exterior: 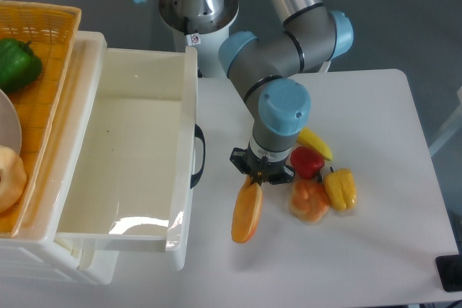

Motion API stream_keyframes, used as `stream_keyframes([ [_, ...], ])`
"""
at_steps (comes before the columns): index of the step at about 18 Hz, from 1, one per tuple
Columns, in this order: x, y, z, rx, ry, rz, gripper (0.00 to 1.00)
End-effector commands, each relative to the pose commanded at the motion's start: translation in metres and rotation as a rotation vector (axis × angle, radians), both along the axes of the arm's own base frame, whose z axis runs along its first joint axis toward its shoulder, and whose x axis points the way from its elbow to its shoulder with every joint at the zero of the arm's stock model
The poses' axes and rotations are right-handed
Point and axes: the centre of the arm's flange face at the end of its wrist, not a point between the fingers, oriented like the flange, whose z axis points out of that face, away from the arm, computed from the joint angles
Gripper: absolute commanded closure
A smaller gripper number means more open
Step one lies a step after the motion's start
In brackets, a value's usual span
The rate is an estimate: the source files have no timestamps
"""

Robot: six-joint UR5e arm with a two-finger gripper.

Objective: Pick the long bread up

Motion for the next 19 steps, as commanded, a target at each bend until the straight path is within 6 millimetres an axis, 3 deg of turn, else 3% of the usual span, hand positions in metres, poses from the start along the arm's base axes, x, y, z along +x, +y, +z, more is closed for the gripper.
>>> stream_keyframes([
  [5,-0.001,-0.01,0.031,0.029,0.049,-0.048,1.0],
  [8,-0.015,-0.025,0.048,0.051,0.068,-0.024,1.0],
  [19,-0.025,-0.041,0.054,0.093,0.049,0.009,1.0],
])
